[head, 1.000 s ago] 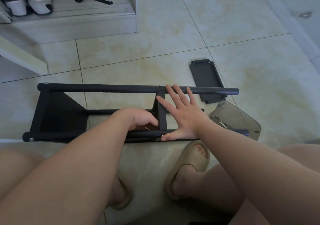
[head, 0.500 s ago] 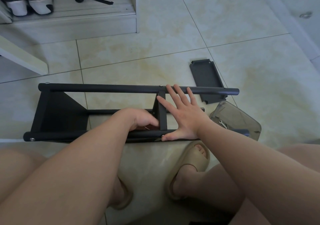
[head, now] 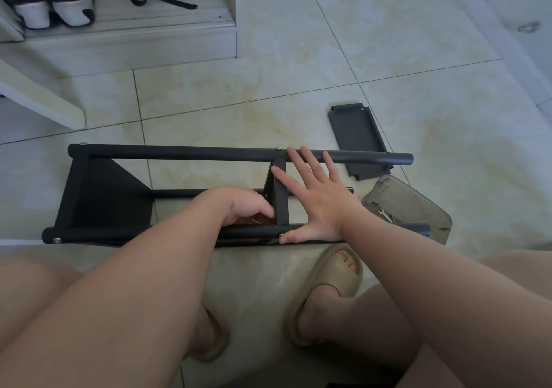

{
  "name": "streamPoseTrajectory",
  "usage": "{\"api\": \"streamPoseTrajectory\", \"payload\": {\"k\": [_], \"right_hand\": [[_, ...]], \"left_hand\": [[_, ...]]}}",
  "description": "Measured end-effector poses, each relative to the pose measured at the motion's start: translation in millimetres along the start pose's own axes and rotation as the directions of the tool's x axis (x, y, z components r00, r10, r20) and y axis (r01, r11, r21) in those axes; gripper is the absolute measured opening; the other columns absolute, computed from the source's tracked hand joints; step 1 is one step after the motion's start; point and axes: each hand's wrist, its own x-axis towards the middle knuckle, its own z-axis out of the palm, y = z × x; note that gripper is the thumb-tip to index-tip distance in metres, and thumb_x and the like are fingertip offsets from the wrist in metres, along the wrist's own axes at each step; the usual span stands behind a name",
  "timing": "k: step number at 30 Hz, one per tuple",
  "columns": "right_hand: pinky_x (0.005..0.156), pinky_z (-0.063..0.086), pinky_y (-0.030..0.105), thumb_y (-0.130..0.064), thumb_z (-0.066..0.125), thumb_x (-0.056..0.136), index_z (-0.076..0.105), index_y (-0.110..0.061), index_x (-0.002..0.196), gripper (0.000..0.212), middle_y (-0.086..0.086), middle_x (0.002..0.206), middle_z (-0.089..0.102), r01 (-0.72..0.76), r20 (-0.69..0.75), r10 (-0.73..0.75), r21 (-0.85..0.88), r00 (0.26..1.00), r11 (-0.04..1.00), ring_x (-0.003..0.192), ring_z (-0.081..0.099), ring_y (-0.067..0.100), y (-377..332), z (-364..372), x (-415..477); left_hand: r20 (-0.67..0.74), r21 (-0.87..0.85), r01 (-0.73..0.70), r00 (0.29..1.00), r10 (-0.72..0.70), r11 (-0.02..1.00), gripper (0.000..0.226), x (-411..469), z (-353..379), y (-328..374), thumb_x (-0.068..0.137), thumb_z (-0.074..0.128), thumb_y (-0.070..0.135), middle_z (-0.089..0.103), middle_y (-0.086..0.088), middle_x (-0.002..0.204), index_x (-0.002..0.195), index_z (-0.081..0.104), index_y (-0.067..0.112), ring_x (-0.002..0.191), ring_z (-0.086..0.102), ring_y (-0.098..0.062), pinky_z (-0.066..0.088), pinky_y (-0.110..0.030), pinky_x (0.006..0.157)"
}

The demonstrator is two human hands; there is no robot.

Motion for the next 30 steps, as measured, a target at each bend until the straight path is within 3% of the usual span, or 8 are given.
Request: {"api": "streamPoseTrajectory", "payload": {"k": [3,5,7,11,16,21,24,30], "right_hand": [[0.122,-0.003,0.063,-0.103,0.030,0.064,-0.008,-0.033,0.161,0.126,0.011,0.168,-0.019,0.001,-0.005,-0.001,0.007,1.000,1.000,0.154,-0.021,0.032,0.7,0.1,0.1],[0.122,-0.003,0.063,-0.103,0.030,0.064,-0.007,-0.033,0.161,0.126,0.011,0.168,-0.019,0.002,-0.008,-0.002,0.007,1.000,1.000,0.154,-0.020,0.032,1.0,0.0,0.2],[0.122,-0.003,0.063,-0.103,0.030,0.064,-0.007,-0.033,0.161,0.126,0.011,0.168,-0.019,0.005,-0.013,-0.005,0.005,1.000,1.000,0.154,-0.019,0.033,1.1,0.4,0.2],[0.122,-0.002,0.063,-0.103,0.030,0.064,-0.006,-0.033,0.161,0.126,0.011,0.169,-0.017,0.006,-0.023,-0.006,0.008,1.000,1.000,0.155,-0.018,0.033,1.2,1.6,0.6],[0.122,-0.002,0.063,-0.103,0.029,0.064,-0.005,-0.033,0.161,0.125,0.011,0.169,-0.015,0.011,-0.034,-0.010,0.017,0.999,1.000,0.155,-0.016,0.033,0.7,2.9,0.6],[0.122,-0.002,0.063,-0.103,0.031,0.064,-0.005,-0.033,0.161,0.125,0.011,0.169,-0.015,0.010,-0.040,-0.009,0.017,0.999,1.000,0.155,-0.016,0.033,1.3,2.8,0.5],[0.122,-0.001,0.063,-0.103,0.030,0.064,-0.006,-0.033,0.161,0.125,0.011,0.169,-0.016,0.005,-0.036,-0.005,0.005,0.999,1.000,0.155,-0.017,0.033,1.2,2.8,0.3],[0.122,-0.002,0.063,-0.103,0.030,0.064,-0.006,-0.033,0.161,0.125,0.012,0.169,-0.016,0.006,-0.026,-0.006,0.001,1.000,1.000,0.155,-0.018,0.033,0.8,1.1,0.2]], "left_hand": [[-0.042,0.026,-0.040,0.998,0.041,0.999,0.011,2.2,1.5,0.9,0.088,0.064,0.012,0.076,-0.012,0.098,0.091,0.075,0.011,0.084,0.069,-0.021,0.056,-0.033,0.082],[-0.048,0.031,-0.055,0.997,0.057,0.998,0.012,2.6,1.6,1.0,0.087,0.064,0.009,0.075,-0.006,0.084,0.082,0.073,0.014,0.073,0.068,-0.017,0.052,-0.026,0.069],[-0.050,0.010,-0.060,0.997,0.061,0.998,0.013,2.6,1.2,0.2,0.088,0.062,0.006,0.074,-0.007,0.086,0.086,0.073,0.012,0.077,0.068,-0.019,0.053,-0.028,0.074],[0.000,-0.042,-0.035,0.999,0.035,0.999,0.023,-0.5,-1.2,-0.2,0.092,0.057,0.004,0.073,-0.012,0.104,0.107,0.074,0.008,0.098,0.066,-0.026,0.050,-0.037,0.098],[0.037,-0.055,0.026,0.999,-0.024,0.998,0.021,-0.7,-0.1,1.2,0.091,0.065,0.016,0.073,-0.011,0.094,0.109,0.074,0.008,0.088,0.067,-0.027,0.056,-0.040,0.085],[-0.033,-0.023,-0.023,0.999,0.022,0.999,0.024,2.2,0.4,1.1,0.089,0.064,0.008,0.074,-0.016,0.105,0.110,0.074,0.005,0.094,0.067,-0.027,0.053,-0.038,0.094],[0.026,-0.049,-0.003,1.000,0.004,0.999,0.026,1.5,-1.9,-0.5,0.091,0.061,0.007,0.074,-0.011,0.103,0.113,0.074,0.009,0.094,0.067,-0.025,0.053,-0.035,0.090],[0.024,-0.066,0.041,0.999,-0.040,0.997,0.025,2.9,-0.4,1.3,0.091,0.065,0.015,0.073,-0.013,0.098,0.113,0.073,0.006,0.093,0.066,-0.030,0.054,-0.046,0.097]]}}
